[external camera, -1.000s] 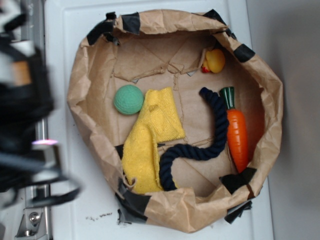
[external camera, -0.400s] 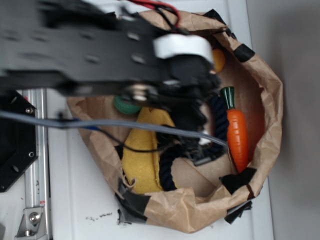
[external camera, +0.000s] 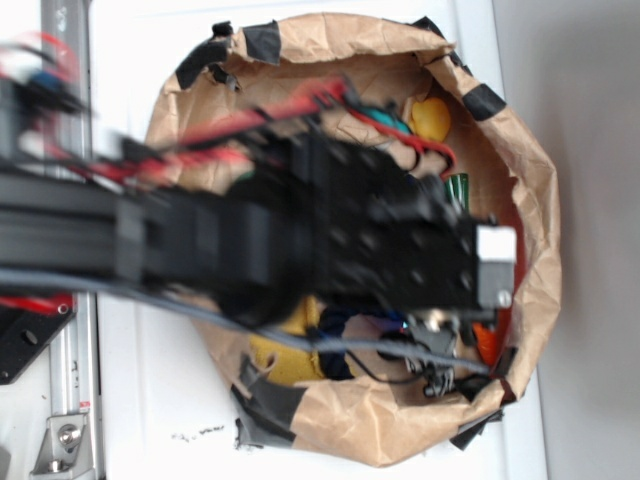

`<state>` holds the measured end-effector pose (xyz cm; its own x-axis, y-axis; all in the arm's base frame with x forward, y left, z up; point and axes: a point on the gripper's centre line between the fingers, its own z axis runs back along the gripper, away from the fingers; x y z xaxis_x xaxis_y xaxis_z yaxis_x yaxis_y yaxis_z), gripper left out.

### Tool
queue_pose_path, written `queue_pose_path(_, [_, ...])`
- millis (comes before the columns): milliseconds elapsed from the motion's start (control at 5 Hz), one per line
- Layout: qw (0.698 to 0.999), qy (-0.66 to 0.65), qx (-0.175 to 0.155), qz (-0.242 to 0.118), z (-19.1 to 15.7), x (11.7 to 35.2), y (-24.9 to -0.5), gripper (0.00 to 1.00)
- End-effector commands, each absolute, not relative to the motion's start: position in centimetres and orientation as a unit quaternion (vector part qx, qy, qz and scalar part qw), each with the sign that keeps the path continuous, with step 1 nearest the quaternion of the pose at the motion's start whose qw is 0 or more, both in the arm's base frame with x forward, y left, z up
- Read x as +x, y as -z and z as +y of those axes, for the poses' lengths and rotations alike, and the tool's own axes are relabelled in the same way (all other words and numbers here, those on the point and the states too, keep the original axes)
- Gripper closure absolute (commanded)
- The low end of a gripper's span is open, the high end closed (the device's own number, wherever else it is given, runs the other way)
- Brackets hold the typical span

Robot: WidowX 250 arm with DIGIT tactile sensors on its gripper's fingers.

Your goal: Grab the blue rope.

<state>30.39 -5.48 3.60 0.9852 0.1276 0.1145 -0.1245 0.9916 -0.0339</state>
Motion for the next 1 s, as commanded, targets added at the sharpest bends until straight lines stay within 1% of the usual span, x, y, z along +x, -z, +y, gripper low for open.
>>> queue_pose_path(0, [0.999, -0.048, -0.003, -0.022, -8.9, 29.8, -0.1, 1.00])
queue_pose_path(200, [0.998, -0.059, 0.002, -0.024, -6.8, 29.8, 0.1, 1.00])
queue_pose_path(400, [0.997, -0.064, 0.001, -0.036, -5.5, 30.0, -1.5, 1.00])
queue_pose_path(600, [0.996, -0.063, -0.008, -0.068, -4.2, 29.8, -5.0, 1.00])
queue_pose_path(800, [0.992, -0.072, -0.013, -0.107, -2.2, 28.7, -9.7, 1.00])
